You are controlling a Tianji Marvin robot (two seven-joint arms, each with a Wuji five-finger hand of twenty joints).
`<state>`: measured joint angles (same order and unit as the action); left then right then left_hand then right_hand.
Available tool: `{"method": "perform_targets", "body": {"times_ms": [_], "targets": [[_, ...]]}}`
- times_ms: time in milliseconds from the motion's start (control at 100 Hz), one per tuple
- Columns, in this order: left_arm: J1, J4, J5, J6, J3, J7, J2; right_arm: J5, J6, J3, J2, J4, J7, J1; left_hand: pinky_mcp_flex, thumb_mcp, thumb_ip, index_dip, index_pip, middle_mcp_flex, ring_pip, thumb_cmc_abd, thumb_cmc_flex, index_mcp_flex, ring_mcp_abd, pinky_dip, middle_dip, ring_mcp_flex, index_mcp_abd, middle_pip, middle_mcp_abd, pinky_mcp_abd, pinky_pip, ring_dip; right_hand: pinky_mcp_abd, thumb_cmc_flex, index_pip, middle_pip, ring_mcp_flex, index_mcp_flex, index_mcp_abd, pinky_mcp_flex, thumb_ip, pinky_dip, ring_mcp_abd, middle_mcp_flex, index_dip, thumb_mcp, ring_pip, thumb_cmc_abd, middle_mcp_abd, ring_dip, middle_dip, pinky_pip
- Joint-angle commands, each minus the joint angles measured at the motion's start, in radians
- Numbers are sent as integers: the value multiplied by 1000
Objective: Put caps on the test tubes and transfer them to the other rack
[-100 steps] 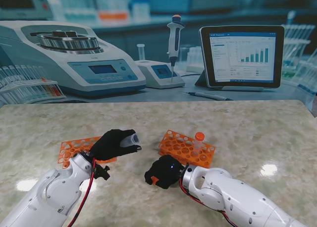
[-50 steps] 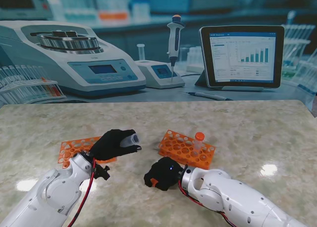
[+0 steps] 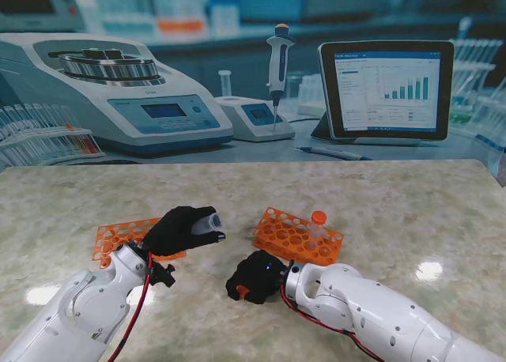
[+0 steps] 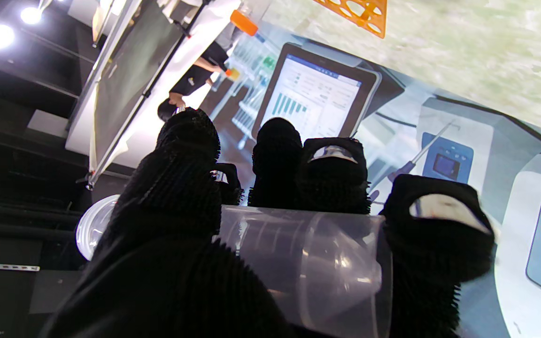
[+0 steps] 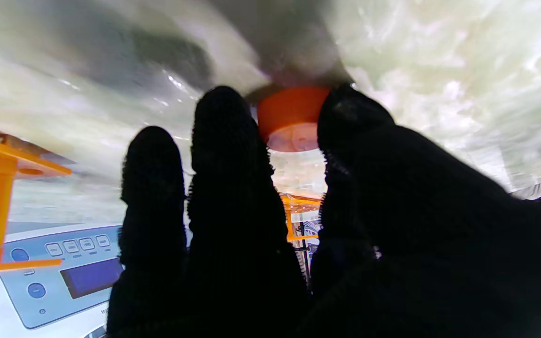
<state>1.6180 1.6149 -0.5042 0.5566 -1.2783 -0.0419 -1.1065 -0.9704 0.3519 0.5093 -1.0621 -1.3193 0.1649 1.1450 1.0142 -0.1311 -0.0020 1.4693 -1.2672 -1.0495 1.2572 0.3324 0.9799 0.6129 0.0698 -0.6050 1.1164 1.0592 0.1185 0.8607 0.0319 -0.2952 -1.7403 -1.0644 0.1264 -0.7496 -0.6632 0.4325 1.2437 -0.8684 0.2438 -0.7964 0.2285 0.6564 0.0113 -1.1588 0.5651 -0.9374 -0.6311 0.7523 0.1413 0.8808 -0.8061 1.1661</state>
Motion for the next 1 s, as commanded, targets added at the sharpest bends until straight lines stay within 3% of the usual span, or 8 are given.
{"method": "perform_targets", "body": {"times_ms": [0,280,990], "targets": [[3,2,-1,1,-1,2,1,-1,6,-15,0,19,-22,11,22,1,-10,50,-75,-5,-4,-50,2,12,-14,23,-7,12,60,-12,-33,29,-93,10,-14,-149,-40,26,13,-60,-17,0,-57,-10,28,-82,8,-150,-16,-53,-178,-7,18,21],[1,0,0,1,0,2,1,8,20,-14,6,12,-57,10,22,1,-10,50,-75,-4,-4,-48,2,12,-14,23,-7,12,59,-12,-33,29,-93,10,-15,-153,-34,28,16,-70,-17,-3,-60,-8,29,-89,6,-149,-20,-63,-181,-2,18,25],[2,2,0,5,-1,4,2,-29,30,77,9,-39,-29,64,22,0,-10,50,-75,-5,-4,-49,3,11,-14,23,-8,12,59,-12,-34,29,-93,10,-14,-155,-27,31,21,-80,-15,-6,-64,-9,29,-93,15,-153,-21,-65,-186,-2,19,28]]}}
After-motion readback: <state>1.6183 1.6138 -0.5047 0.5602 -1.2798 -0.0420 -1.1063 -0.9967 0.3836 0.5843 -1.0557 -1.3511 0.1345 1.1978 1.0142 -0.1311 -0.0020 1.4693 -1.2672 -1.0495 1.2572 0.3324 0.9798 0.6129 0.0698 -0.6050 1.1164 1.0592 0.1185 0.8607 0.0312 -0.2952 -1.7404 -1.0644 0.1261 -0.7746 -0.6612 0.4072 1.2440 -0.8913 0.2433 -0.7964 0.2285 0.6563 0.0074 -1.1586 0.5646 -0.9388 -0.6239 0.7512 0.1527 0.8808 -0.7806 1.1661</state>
